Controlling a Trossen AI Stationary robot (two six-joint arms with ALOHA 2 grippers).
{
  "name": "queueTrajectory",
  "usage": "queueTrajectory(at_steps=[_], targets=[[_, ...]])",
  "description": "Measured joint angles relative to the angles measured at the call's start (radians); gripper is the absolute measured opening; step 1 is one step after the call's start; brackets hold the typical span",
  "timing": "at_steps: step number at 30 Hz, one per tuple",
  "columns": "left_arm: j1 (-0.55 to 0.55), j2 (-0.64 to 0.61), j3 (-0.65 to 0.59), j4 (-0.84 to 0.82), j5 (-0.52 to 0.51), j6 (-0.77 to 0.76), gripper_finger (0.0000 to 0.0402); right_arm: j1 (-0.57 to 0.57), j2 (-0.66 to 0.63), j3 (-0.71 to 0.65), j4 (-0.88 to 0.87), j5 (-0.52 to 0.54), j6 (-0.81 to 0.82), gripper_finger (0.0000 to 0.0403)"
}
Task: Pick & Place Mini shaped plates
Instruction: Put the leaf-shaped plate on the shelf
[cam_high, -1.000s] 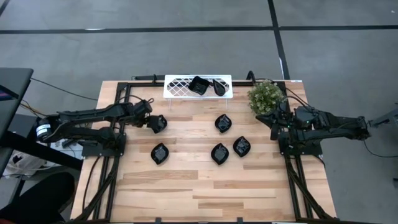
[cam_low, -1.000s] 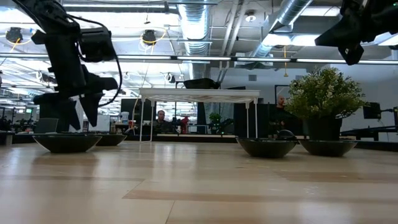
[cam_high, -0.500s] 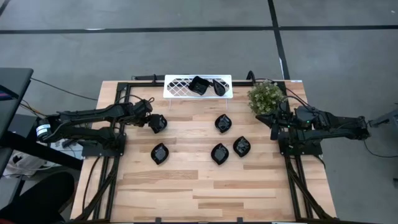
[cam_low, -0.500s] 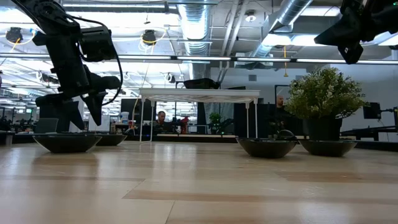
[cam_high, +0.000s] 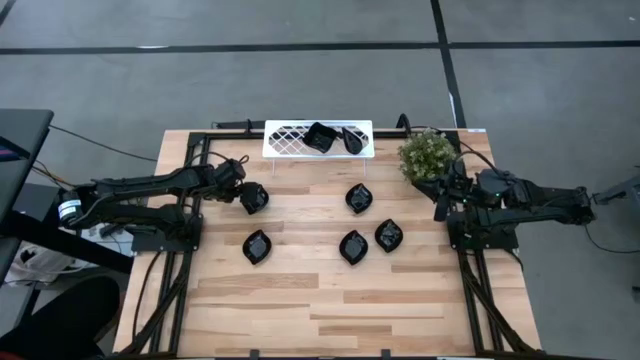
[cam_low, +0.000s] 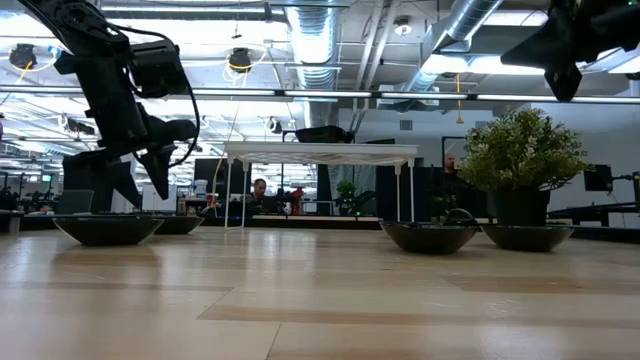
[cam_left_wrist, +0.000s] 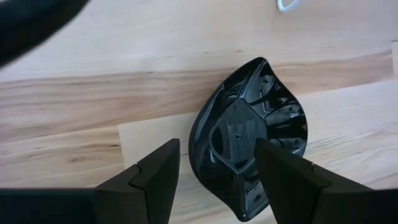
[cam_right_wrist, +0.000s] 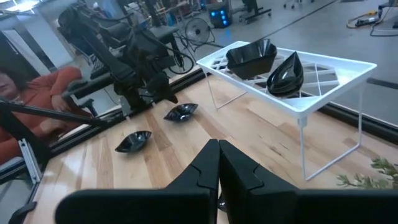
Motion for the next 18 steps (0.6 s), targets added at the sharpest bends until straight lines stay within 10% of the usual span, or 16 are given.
queueTrajectory(at_steps=[18], targets=[[0.046,0.001,-0.025,0.043,-0.059,-0.042,0.0209,0.0,0.0,0.0,-0.007,-0.001,0.0,0.0001]])
